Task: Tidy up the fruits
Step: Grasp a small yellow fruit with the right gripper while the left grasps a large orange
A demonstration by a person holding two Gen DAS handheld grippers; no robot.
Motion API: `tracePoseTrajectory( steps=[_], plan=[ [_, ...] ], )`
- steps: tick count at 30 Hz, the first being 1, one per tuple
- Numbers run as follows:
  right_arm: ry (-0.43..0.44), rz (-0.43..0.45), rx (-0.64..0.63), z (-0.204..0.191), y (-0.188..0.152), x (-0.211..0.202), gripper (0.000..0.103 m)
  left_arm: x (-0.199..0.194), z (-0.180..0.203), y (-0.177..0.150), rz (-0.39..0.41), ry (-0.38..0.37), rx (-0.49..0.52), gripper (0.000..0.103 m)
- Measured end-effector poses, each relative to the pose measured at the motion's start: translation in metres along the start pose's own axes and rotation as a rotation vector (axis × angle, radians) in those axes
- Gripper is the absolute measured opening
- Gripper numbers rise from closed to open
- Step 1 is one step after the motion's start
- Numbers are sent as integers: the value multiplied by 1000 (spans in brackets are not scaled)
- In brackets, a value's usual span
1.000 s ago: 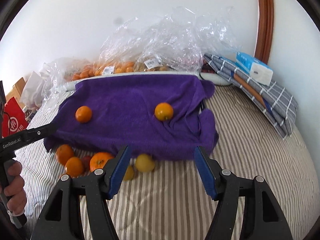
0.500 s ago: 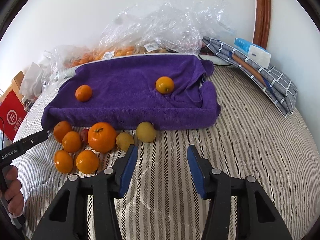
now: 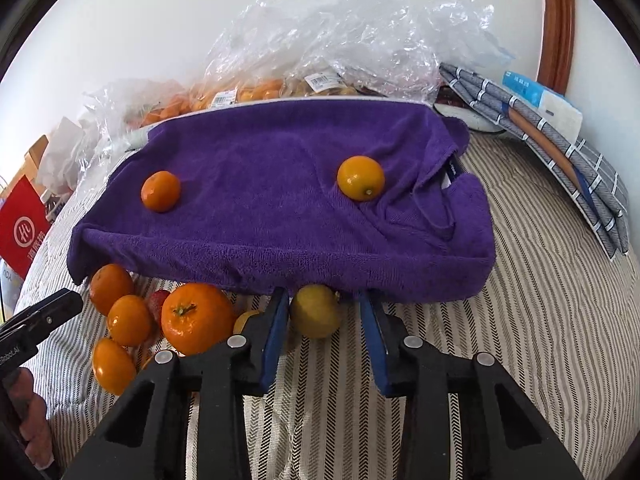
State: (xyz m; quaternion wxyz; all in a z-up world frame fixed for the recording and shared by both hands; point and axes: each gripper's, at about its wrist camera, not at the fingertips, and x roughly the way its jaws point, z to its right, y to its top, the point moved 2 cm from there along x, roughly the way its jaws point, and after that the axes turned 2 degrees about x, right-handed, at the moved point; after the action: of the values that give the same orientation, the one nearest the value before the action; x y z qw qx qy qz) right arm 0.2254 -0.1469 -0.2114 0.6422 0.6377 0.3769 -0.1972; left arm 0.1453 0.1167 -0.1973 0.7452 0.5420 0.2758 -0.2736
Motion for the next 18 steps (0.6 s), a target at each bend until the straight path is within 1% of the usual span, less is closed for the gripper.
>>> tracePoseTrajectory(
  steps=[3,5,7,10,13,16,18],
  plan=[
    [16,-15,17,3,-1,3,27,-1,0,0,5,6,-1,58],
    [25,-19,28,6,-3,1,27,-2,-1,1,7,-11,-4,57],
    [25,-15,39,10,-7,-3,27,-2,0,2,-3,-51,-2,57],
    [9,-11,40,19,-15,-11,27,-2,6,6,-28,-141,-9,57],
    [-21,-14,19,27,-23,-18,27,1,16,12,-51,-190,-17,57],
    [-26,-12,12,33,-27,-23,27,15,30,19,-98,-213,-25,57],
    [-19,0,19,37,-29,-24,27,23,36,21,-110,-196,-33,57]
  ],
)
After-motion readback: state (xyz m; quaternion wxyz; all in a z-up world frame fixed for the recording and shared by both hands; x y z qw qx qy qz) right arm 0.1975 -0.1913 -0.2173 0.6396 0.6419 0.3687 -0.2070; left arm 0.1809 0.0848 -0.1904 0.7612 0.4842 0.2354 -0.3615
